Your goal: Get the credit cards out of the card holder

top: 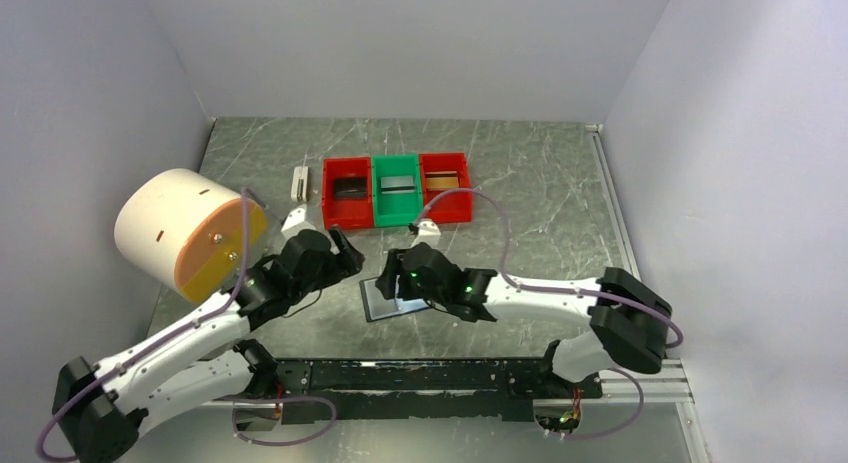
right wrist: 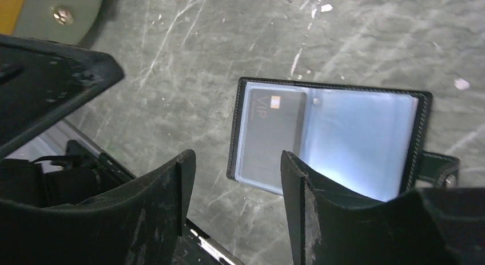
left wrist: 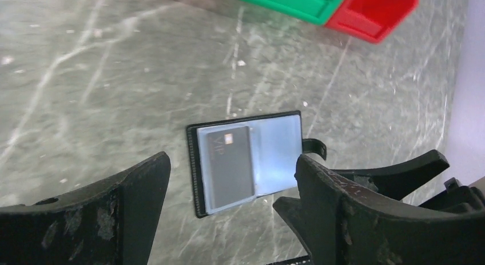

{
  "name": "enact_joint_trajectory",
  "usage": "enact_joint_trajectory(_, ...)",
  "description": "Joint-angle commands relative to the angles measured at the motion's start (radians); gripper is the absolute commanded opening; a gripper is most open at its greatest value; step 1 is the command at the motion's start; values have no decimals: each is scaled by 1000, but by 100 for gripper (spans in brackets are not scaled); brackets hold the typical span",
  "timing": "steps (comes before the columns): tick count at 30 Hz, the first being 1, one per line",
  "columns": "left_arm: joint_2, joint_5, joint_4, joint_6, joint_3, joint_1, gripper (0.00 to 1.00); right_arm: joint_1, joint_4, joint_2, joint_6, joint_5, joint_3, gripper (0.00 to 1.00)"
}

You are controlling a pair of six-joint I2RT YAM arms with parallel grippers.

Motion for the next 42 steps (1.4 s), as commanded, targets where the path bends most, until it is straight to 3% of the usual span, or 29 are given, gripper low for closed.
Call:
enact_joint_trajectory(1,-129,-180,-197,-91,-33,-3,86,43,-132,120,-93,78,116,61)
enact_joint_trajectory(6,-219,-219,-268,-122,-39,-4,86,80,-239,233,-141,128,227,65)
enact_joint_trajectory(15,-241,-240,-325,-131,-26,-3,86,104,-344,386,-145,122,368,67)
enact_joint_trajectory(30,-254,-228,-310,-126,-28,-4,86,109,-436,495,-135,157,433,67)
enact_joint_trajectory(33,-250,-225,-303,-125,-31,-3,86,109,-459,513,-122,173,445,62)
enact_joint_trajectory(37,-244,-212,-285,-118,-34,-3,86,108,-469,517,-96,188,437,46)
enact_joint_trajectory(42,-219,-187,-256,-97,-35,-3,86,101,-459,505,-82,193,423,37)
